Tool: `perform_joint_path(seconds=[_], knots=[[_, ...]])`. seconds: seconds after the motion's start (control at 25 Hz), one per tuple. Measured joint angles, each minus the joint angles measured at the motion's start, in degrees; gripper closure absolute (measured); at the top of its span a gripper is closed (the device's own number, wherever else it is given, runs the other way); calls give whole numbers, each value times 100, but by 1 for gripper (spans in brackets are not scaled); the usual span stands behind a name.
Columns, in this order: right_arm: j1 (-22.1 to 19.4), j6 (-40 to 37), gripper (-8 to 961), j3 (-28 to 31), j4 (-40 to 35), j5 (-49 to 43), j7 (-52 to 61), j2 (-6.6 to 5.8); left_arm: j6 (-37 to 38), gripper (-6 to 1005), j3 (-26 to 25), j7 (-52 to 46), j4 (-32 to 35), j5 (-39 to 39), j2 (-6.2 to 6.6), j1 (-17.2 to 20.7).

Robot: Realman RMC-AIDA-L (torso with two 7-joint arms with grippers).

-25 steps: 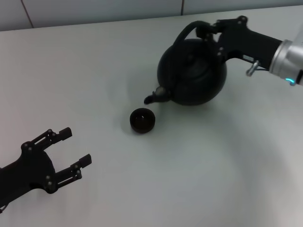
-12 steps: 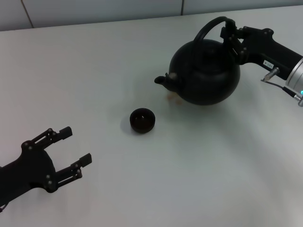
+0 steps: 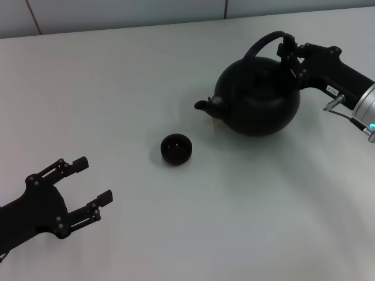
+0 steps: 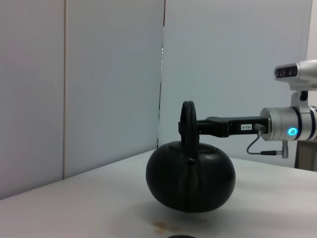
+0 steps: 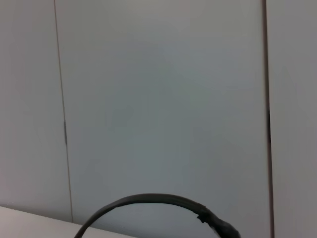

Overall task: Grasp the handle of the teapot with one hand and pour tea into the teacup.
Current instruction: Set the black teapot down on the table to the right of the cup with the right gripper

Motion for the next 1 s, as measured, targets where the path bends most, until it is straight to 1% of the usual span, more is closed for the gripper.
perform_joint_path(seconds=[0.32, 0.88, 1.0], knots=[[43, 72, 865, 111, 249, 40, -286, -3, 0, 199, 0, 28, -11, 0, 0, 10], [26, 180, 862, 91, 274, 55, -298, 1, 1, 199, 0, 59, -18, 0, -9, 36], [-2, 201, 774, 128, 322, 58, -298, 3, 2, 199, 0, 61, -18, 0, -9, 38]])
